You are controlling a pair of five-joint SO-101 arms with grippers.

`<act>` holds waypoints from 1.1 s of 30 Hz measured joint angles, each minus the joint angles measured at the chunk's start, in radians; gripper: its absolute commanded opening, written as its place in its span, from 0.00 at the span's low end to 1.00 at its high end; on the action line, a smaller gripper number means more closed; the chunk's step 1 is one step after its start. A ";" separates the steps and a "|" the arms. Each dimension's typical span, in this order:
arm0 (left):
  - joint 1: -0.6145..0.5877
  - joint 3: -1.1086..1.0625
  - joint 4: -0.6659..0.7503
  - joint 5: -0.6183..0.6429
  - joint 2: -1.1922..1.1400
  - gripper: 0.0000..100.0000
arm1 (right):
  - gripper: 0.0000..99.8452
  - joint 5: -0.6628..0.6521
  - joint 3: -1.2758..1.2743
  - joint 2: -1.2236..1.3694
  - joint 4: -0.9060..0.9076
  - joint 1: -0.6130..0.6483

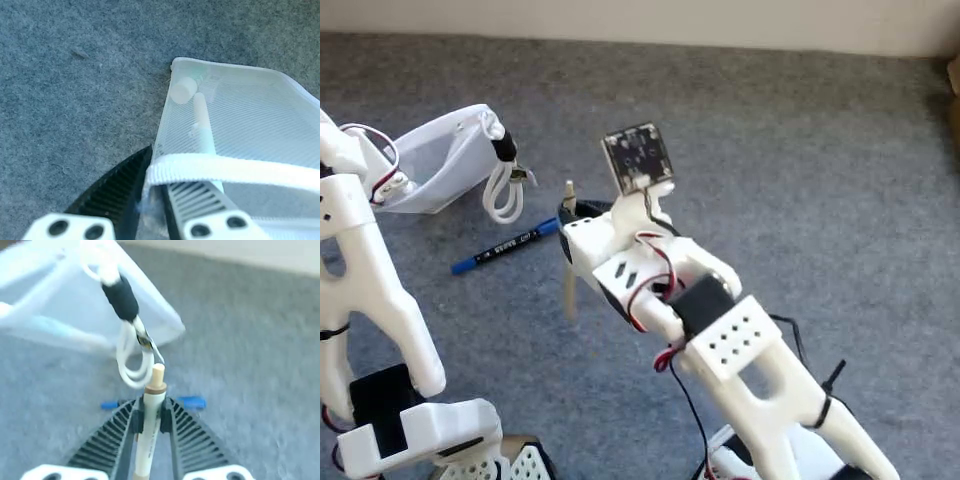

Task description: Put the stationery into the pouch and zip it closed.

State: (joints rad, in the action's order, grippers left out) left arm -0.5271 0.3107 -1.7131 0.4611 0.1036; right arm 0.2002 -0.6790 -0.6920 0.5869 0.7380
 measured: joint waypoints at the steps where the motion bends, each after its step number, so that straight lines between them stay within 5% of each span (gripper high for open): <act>1: 0.000 0.000 0.000 0.000 0.000 0.01 | 0.00 0.000 -0.026 -0.021 -0.041 0.000; 9: 0.000 0.000 0.000 0.000 0.000 0.01 | 0.00 0.000 -0.132 -0.187 -0.285 0.000; 18: 0.000 0.000 0.000 0.000 0.000 0.01 | 0.00 0.000 -0.132 -0.270 -0.325 0.000; 33: 0.000 0.000 0.000 0.000 0.000 0.01 | 0.00 0.000 -0.132 -0.285 -0.772 0.000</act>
State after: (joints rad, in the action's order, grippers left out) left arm -0.5271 0.3107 -1.7131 0.4611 0.1036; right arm 0.2002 -0.8109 -0.9774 -0.1849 0.7380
